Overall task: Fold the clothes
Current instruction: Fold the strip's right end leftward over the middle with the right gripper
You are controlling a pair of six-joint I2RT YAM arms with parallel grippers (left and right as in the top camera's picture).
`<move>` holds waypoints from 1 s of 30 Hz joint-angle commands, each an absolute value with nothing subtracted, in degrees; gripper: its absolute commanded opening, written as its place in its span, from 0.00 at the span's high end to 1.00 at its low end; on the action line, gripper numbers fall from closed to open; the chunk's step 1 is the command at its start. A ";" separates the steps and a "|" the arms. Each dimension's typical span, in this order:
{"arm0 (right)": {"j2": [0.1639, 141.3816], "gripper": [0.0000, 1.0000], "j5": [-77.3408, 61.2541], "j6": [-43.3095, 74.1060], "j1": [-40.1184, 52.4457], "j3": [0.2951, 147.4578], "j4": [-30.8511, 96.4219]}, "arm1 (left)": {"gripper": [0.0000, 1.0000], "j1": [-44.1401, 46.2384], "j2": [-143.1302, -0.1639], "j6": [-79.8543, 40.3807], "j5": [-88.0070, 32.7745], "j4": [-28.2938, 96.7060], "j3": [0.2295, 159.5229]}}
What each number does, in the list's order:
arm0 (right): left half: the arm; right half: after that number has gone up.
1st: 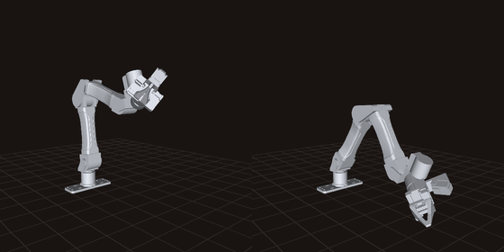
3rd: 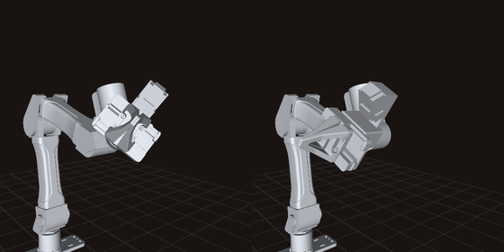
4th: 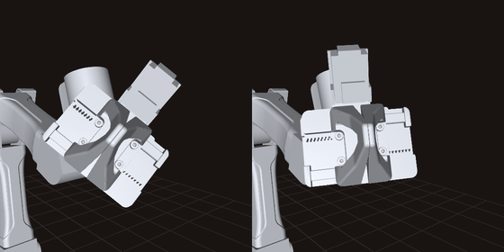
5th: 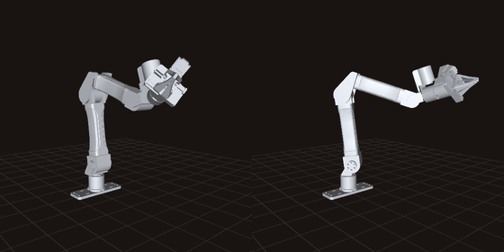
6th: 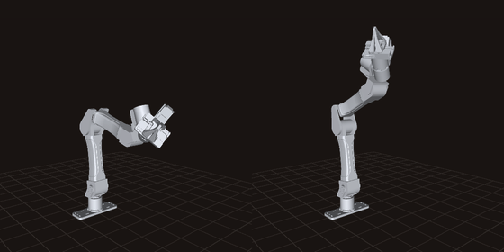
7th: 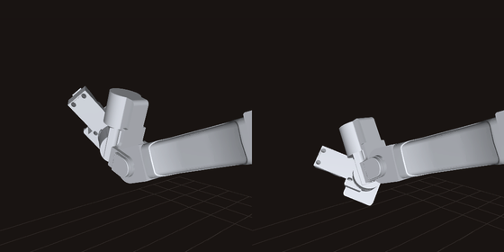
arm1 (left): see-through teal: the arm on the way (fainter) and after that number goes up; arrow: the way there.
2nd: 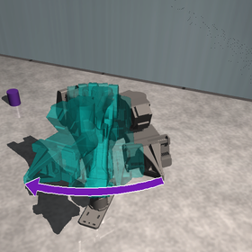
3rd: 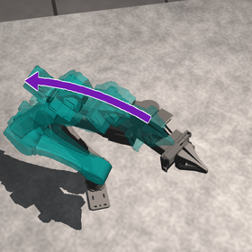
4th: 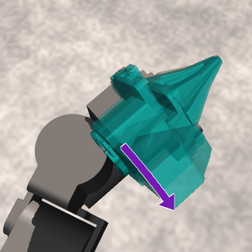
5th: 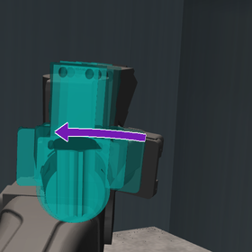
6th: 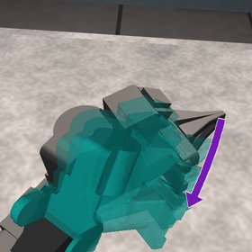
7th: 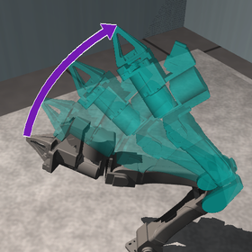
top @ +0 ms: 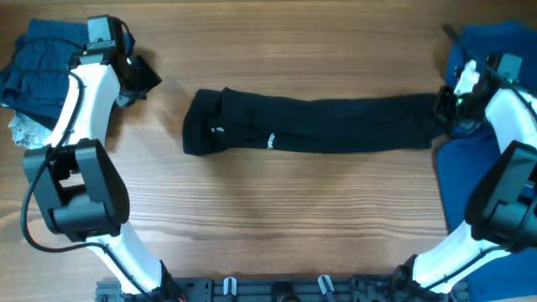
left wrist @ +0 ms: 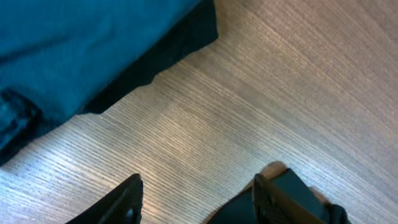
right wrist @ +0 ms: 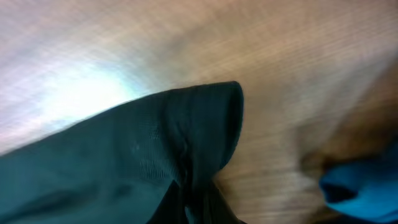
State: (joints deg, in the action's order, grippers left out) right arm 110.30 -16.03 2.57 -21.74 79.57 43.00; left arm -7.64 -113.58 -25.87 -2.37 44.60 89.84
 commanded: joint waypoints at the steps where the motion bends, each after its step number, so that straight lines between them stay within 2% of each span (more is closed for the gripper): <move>1: 110.78 0.96 -18.52 5.10 -17.50 88.27 49.19 | 0.44 -8.16 -113.38 -25.76 -1.63 45.45 90.02; 5: 110.78 0.96 -19.66 9.93 -8.10 95.70 55.70 | 0.44 -8.16 -113.38 -25.76 -1.61 45.74 90.02; 11: 110.83 0.96 -18.20 12.10 6.57 94.76 57.43 | 0.41 -8.16 -113.38 -25.76 -1.61 45.65 90.02; 15: 112.14 0.96 -13.50 14.15 16.45 91.33 51.99 | 0.39 -8.16 -113.38 -25.76 -1.63 46.24 90.02; 21: 119.52 0.94 -12.88 15.22 21.80 89.19 45.47 | 0.39 -8.16 -113.38 -25.76 -1.63 47.46 90.02; 23: 120.55 0.43 -14.57 15.29 22.31 89.17 42.92 | 0.38 -8.16 -113.38 -25.76 -1.63 47.46 90.02; 24: 120.36 0.36 -18.31 13.02 22.24 89.49 41.52 | 0.38 -8.16 -113.38 -25.76 -1.63 47.46 90.02; 25: 119.28 0.28 -28.29 3.86 21.28 92.20 41.87 | 0.37 -8.16 -113.38 -25.76 -1.63 47.46 90.02; 26: 118.06 0.25 -31.97 -0.45 20.40 94.41 43.53 | 0.37 -8.16 -113.38 -25.76 -1.63 47.46 90.02; 29: 112.53 0.24 -29.36 0.69 15.27 96.49 47.92 | 0.37 -8.16 -113.38 -25.76 -1.67 47.72 90.02; 30: 111.94 0.27 -29.23 1.74 14.02 96.49 50.22 | 0.37 -8.16 -113.38 -25.76 -1.67 47.86 90.02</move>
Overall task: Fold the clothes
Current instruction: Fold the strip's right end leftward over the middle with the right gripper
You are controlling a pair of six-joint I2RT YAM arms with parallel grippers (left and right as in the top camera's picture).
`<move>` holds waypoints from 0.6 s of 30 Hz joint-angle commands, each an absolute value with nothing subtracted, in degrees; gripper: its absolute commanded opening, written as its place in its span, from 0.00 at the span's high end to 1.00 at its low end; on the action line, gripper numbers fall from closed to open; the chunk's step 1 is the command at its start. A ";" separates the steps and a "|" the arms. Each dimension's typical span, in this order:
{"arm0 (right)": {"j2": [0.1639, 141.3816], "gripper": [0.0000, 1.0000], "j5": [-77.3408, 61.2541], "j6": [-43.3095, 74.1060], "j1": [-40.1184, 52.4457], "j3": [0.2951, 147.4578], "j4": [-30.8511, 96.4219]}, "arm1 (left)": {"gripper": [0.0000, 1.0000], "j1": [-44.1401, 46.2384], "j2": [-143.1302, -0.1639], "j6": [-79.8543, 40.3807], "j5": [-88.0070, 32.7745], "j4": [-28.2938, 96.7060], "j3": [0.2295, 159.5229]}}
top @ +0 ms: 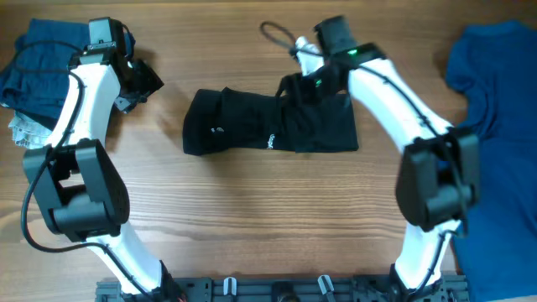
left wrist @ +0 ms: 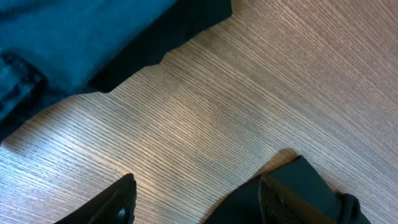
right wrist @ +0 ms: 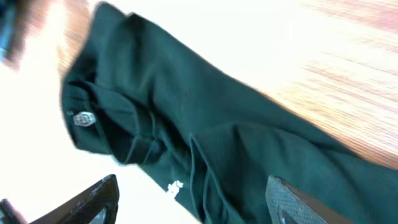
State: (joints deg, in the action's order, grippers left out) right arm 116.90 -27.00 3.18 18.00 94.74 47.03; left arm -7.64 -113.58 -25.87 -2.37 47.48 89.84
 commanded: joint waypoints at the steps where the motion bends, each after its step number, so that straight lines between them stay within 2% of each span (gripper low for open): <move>1: 111.96 0.31 -28.93 2.15 13.23 96.42 52.84 | 0.37 -8.16 -113.38 -25.76 -1.67 47.86 90.02; 2: 112.18 0.40 -28.10 2.20 12.97 96.03 54.50 | 0.37 -8.16 -113.38 -25.78 -1.67 47.86 90.02; 4: 112.18 0.67 -23.68 5.37 13.26 93.23 57.39 | 0.39 -8.16 -113.38 -25.78 -1.93 47.92 90.02; 6: 112.18 0.83 -23.77 6.07 13.89 90.61 57.32 | 0.39 -8.16 -113.38 -25.78 -2.07 48.38 90.02; 8: 112.18 0.86 -23.73 6.15 15.05 87.99 56.07 | 0.39 -8.16 -113.38 -25.76 -2.07 48.75 90.02; 18: 112.20 0.85 -26.41 9.19 22.39 75.77 40.60 | 0.40 -8.16 -113.38 -25.78 -2.07 48.99 90.02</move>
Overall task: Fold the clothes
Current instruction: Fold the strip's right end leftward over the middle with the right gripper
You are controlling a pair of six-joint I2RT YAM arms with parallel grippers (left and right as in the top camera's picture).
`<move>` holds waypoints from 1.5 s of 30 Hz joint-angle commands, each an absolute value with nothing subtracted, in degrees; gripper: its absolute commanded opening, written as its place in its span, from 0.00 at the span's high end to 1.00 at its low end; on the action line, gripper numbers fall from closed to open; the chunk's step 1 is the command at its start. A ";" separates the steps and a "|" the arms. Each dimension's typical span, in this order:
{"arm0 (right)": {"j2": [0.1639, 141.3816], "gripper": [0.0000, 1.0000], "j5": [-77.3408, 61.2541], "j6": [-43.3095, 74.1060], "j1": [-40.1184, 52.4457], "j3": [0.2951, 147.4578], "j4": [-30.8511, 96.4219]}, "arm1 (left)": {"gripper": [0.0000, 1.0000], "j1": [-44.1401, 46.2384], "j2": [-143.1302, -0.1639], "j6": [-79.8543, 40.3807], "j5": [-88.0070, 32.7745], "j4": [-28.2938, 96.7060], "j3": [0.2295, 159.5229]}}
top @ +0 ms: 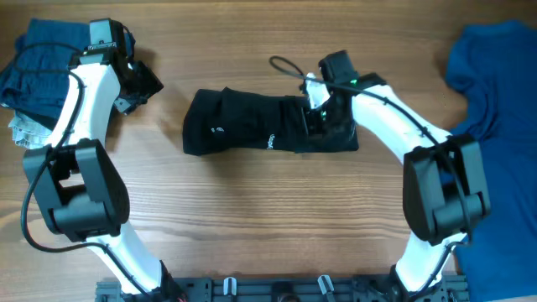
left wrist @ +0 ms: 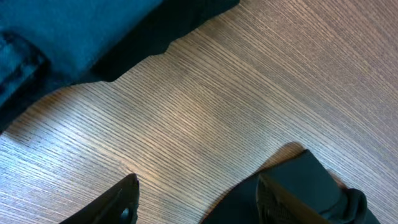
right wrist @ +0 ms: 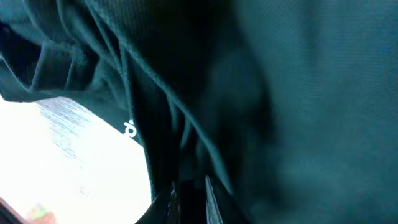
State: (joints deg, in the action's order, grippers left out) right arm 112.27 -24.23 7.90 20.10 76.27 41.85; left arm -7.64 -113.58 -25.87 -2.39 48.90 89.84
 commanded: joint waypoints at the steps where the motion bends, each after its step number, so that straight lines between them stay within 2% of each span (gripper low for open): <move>1: 112.20 0.84 -28.42 9.19 23.35 75.79 39.75 | 0.40 -8.16 -113.38 -25.78 -2.07 48.99 90.02; 2: 112.20 0.80 -29.76 9.19 24.03 75.77 38.94 | 0.40 -8.16 -113.38 -25.78 -2.07 48.99 90.02; 4: 112.18 0.62 -28.67 8.95 24.29 75.79 37.01 | 0.40 -8.16 -113.38 -25.76 -2.04 49.12 90.02; 11: 109.03 0.50 -33.41 2.55 20.38 89.06 44.38 | 0.39 -8.16 -113.38 -25.76 -2.02 49.19 90.02; 14: 109.03 0.50 -22.15 4.86 19.84 88.75 46.44 | 0.39 -8.16 -113.38 -25.76 -2.04 49.21 90.02; 16: 109.93 0.55 -15.77 6.66 19.88 87.85 49.01 | 0.39 -8.16 -113.38 -25.76 -2.02 49.19 90.02; 18: 111.13 0.63 -15.90 8.64 19.90 85.19 49.52 | 0.39 -8.16 -113.38 -25.76 -2.02 49.19 90.02; 21: 112.86 0.66 -18.92 9.43 20.69 80.77 46.19 | 0.39 -8.16 -113.38 -25.76 -2.02 49.15 90.02; 26: 116.03 0.67 -32.25 8.95 23.83 79.72 39.00 | 0.39 -8.16 -113.38 -25.76 -2.04 49.19 90.02; 30: 115.90 0.66 -33.93 6.17 21.85 81.82 36.10 | 0.39 -8.16 -113.38 -25.76 -2.04 49.23 90.02; 32: 115.83 0.62 -36.93 3.84 20.34 84.60 36.58 | 0.39 -8.16 -113.38 -25.76 -2.04 49.43 90.02; 36: 115.85 0.62 -32.75 4.58 18.92 85.91 33.41 | 0.39 -8.16 -113.38 -25.76 -2.04 50.00 90.02; 39: 116.18 0.68 -26.30 5.39 19.44 85.76 32.82 | 0.39 -8.16 -113.38 -25.76 -2.04 50.37 90.02; 45: 122.54 0.67 -24.12 12.51 19.53 85.76 27.18 | 0.39 -8.16 -113.38 -25.78 -2.07 50.81 90.02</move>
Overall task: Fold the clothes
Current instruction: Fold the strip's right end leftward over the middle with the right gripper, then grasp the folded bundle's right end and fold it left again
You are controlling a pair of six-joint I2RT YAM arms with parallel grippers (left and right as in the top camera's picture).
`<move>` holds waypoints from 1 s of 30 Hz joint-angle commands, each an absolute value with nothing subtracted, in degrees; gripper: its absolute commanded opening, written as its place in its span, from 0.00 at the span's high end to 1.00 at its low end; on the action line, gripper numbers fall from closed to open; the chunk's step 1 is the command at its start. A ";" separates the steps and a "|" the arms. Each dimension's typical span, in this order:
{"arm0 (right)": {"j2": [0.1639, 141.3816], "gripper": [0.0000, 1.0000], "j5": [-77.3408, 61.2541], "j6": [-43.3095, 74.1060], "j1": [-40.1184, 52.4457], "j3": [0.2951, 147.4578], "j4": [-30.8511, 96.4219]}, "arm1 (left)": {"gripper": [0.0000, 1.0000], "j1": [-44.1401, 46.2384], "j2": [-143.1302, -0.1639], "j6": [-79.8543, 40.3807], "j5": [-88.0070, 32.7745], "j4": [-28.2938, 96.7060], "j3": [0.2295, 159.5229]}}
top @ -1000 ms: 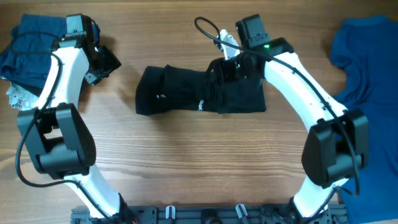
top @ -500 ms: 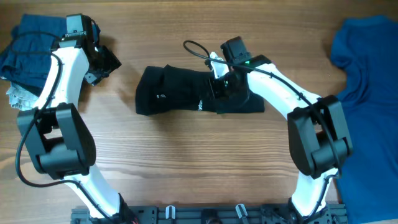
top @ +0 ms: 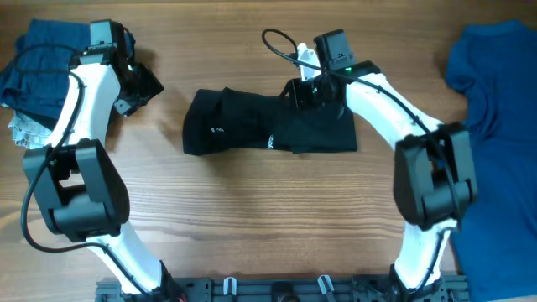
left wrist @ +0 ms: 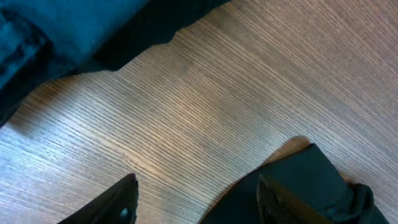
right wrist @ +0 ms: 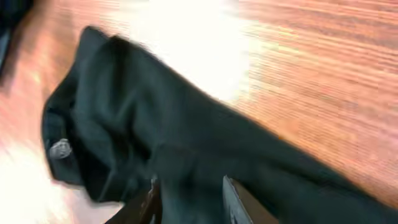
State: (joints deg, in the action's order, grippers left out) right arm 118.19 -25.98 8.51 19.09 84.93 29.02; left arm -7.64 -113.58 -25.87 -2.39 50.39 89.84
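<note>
A black garment [top: 268, 122] lies folded in half at the table's middle, with small white marks on its front. My right gripper [top: 304, 91] hovers over its upper edge. In the right wrist view the gripper [right wrist: 189, 200] is open, with the dark cloth [right wrist: 124, 124] beneath its fingers [right wrist: 154, 198]. My left gripper [top: 141, 84] stands open over bare wood left of the garment. In the left wrist view the gripper [left wrist: 196, 200] holds nothing, and a corner of the black garment [left wrist: 311, 186] shows at lower right.
A pile of dark blue clothes [top: 33, 50] lies at the far left, also seen as blue clothes [left wrist: 62, 25]. A blue shirt [top: 495, 92] covers the right edge of the table. The right arm's cable [top: 277, 40] loops above the garment.
My right gripper was down in the folded cloth with its fingers close together. Now it is at the garment's upper edge with fingers apart. The garment and left arm have hardly changed.
The black garment lay stretched long across the table, my right gripper shut on its right end beside the blue shirt. Then it lay folded in half with the gripper open above it. Then the gripper was low in the cloth. Now it is open at the top edge.
</note>
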 commanded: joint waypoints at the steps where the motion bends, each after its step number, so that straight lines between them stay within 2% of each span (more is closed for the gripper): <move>1: 123.26 0.67 -25.08 12.38 19.53 85.76 25.87 | 0.39 -8.16 -113.38 -25.78 -2.07 51.16 90.02; 6: 114.10 0.45 -24.99 10.46 15.42 88.07 25.17 | 0.39 -8.16 -113.38 -25.76 -2.07 51.55 90.02; 9: 106.87 0.41 -23.20 10.15 7.86 88.07 36.05 | 0.39 -8.16 -113.38 -25.76 -2.07 51.57 90.02; 12: 106.54 0.41 -22.52 1.65 0.38 87.46 48.42 | 0.37 -8.16 -113.38 -25.76 -2.04 51.53 90.02; 15: 106.61 0.40 -23.18 -4.10 -3.49 83.77 53.08 | 0.37 -8.16 -113.38 -25.78 -2.07 51.75 90.02; 19: 106.67 0.43 -30.06 -4.27 -4.05 73.67 44.27 | 0.35 -8.16 -113.40 -25.76 -2.04 52.23 90.00; 30: 106.74 0.40 -37.98 1.98 -4.03 54.33 15.57 | 0.35 -8.16 -113.38 -25.76 -2.04 53.30 90.02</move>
State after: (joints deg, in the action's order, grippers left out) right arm 105.95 -34.98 -0.56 -4.16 56.88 18.94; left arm -7.64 -113.58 -25.85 -2.39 53.17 89.84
